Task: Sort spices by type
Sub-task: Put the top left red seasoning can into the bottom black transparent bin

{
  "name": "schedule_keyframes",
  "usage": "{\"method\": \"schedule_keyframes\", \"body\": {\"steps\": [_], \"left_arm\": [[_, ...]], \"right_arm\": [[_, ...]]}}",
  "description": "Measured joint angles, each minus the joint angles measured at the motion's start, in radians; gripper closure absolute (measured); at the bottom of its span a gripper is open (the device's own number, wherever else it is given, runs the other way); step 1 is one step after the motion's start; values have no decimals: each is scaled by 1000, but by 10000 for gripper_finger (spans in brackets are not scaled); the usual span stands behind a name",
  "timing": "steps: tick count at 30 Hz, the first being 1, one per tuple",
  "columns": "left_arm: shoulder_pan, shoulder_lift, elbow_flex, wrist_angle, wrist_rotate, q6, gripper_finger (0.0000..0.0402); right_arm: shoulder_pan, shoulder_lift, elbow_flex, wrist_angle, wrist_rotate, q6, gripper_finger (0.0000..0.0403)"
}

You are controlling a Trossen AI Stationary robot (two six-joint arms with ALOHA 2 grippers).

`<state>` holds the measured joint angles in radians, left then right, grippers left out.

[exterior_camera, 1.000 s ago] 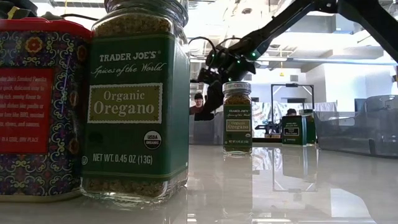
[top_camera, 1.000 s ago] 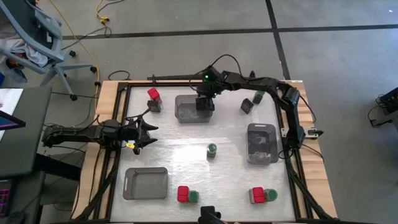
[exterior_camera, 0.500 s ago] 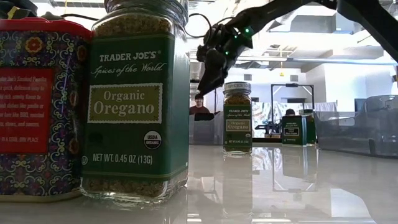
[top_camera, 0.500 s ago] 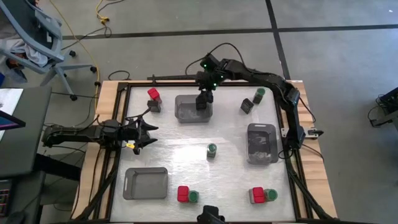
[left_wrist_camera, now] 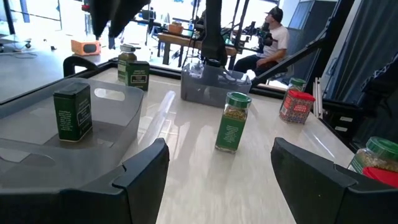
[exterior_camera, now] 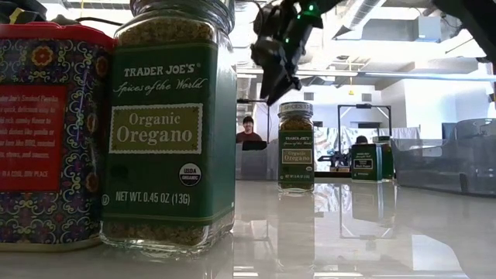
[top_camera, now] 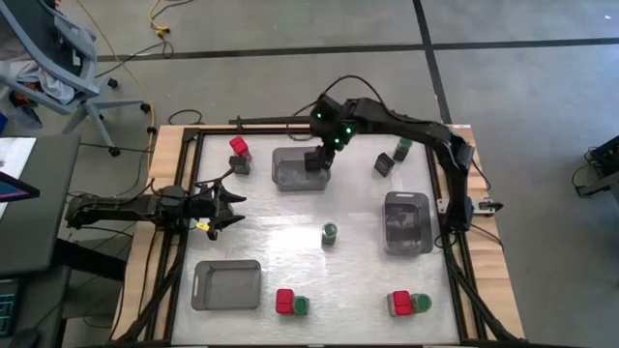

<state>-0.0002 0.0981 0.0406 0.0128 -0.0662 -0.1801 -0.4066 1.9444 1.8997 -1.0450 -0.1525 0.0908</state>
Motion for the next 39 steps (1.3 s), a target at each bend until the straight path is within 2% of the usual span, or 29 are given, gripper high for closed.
{"method": "schedule_keyframes", "body": {"steps": [9,18,26,29,39], "left_arm": [[0,0,0,0,0,3,131],[0,0,0,1,0,0,131],[2,0,0,1,-20,-44,131],[2,0,0,2,-24,-42,131],[2,0,0,2,-28,-42,131]], "right_arm": [[214,-151,-145,-8,247,308,253],[488,-282,-357,-1,457,704,257],[681,-299,-461,39,471,982,257],[731,-293,-469,-3,471,1096,258],[859,-297,-469,-97,520,1291,258]]}}
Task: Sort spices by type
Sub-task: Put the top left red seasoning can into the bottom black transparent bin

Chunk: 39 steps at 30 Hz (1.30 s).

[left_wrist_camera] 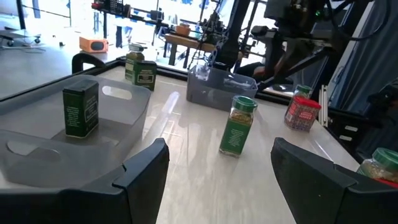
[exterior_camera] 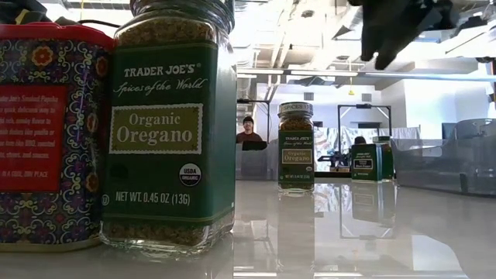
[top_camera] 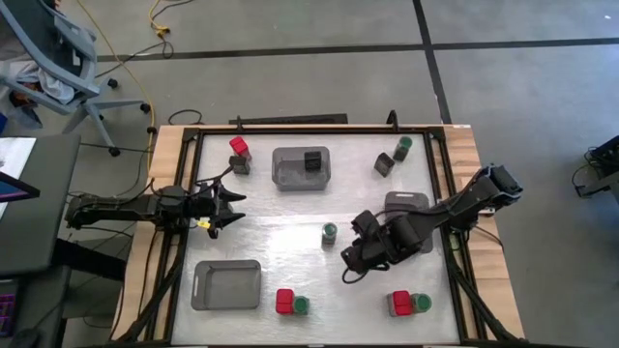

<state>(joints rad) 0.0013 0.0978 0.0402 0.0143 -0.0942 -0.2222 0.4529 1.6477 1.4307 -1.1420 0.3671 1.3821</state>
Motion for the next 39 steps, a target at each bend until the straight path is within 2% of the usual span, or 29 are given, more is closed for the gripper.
{"method": "schedule_keyframes", "body": {"steps": [8,19,26,31,39], "left_arm": [[0,0,0,0,0,-2,131],[0,0,2,3,-4,-24,131],[1,12,73,-40,-122,-22,131],[2,80,133,-115,-169,-23,131],[2,234,195,-108,-211,-28,131]], "right_arm": [[14,1,-9,-2,51,17,258],[3,-12,-181,193,58,38,258],[-28,-18,-243,248,51,-25,258],[-54,-103,-333,337,49,-102,258],[-74,-303,-517,388,48,-162,258]]}}
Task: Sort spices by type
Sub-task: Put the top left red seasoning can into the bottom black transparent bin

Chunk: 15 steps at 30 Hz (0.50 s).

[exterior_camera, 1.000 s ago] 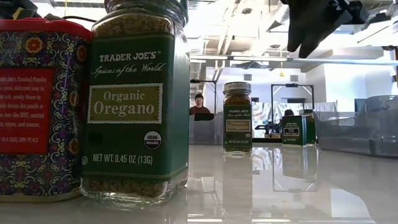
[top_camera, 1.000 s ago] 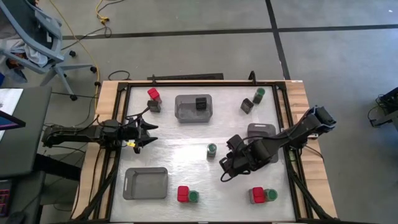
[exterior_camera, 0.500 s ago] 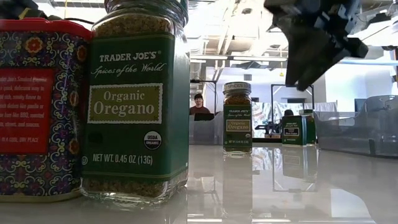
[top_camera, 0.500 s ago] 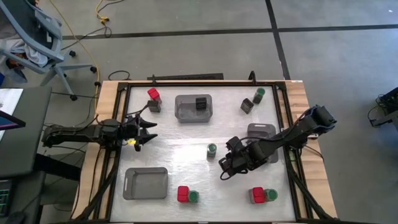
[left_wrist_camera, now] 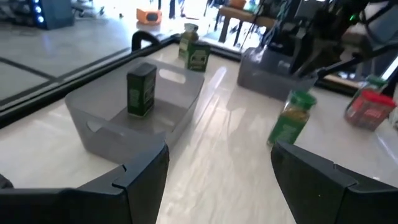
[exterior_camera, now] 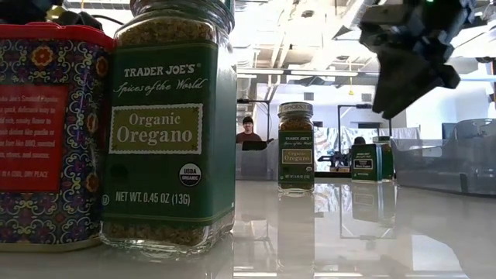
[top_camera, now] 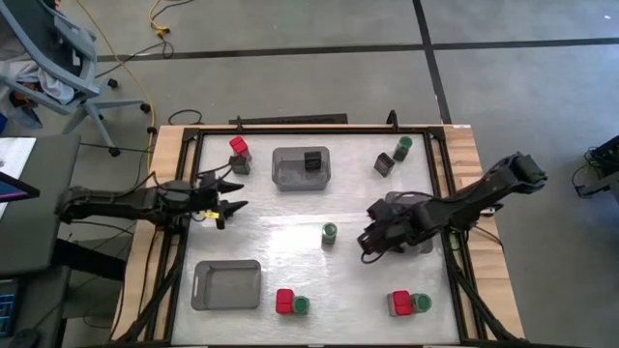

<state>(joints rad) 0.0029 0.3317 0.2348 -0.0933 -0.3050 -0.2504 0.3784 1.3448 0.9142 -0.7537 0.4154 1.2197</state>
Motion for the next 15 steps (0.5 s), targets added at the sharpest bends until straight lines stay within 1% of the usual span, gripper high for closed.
{"method": "schedule_keyframes", "body": {"steps": [3,7,12,15], "left_arm": [[0,51,17,9,-6,1,131],[0,91,21,29,-6,-40,131],[0,107,21,39,-6,-100,131],[0,107,21,44,-6,-137,131]], "right_arm": [[-12,-78,-50,10,-2,-54,258],[-41,-180,-101,5,-2,-114,258],[-68,-285,-136,10,-2,-173,258],[-82,-323,-150,7,-2,-191,258]]}}
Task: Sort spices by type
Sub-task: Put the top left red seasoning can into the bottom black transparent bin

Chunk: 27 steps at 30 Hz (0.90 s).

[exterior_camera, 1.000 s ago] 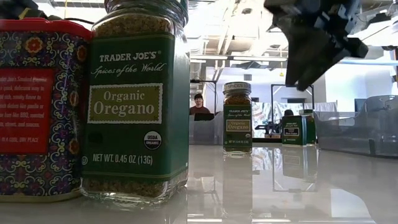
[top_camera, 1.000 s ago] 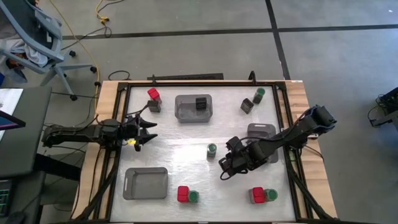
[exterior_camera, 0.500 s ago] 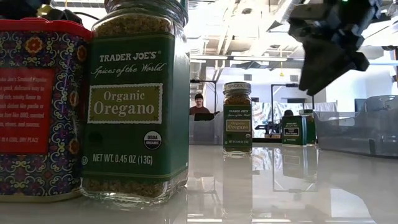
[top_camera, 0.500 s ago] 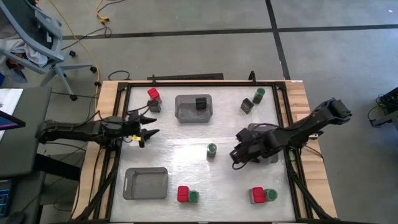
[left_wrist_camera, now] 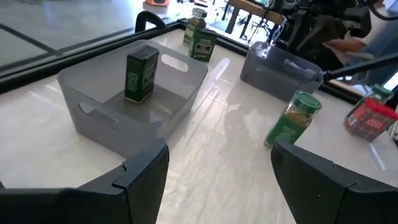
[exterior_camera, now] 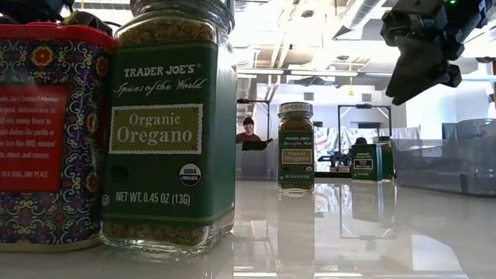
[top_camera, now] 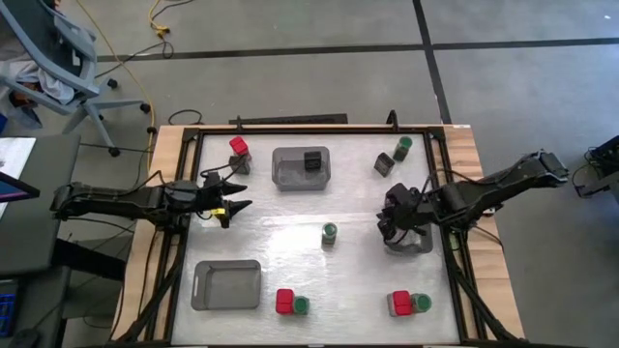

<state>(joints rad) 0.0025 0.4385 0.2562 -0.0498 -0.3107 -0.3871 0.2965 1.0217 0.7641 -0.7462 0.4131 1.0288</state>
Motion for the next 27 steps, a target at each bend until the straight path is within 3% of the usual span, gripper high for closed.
{"method": "schedule_keyframes", "body": {"steps": [8,15,27], "left_arm": [[0,0,0,5,-13,45,125],[0,0,1,-4,-26,34,82],[0,0,1,30,-26,-111,77]], "right_arm": [[-28,-30,-2,1,0,-59,258],[-32,-27,-2,0,0,-61,258],[-32,-27,-2,-1,-1,-69,258]]}}
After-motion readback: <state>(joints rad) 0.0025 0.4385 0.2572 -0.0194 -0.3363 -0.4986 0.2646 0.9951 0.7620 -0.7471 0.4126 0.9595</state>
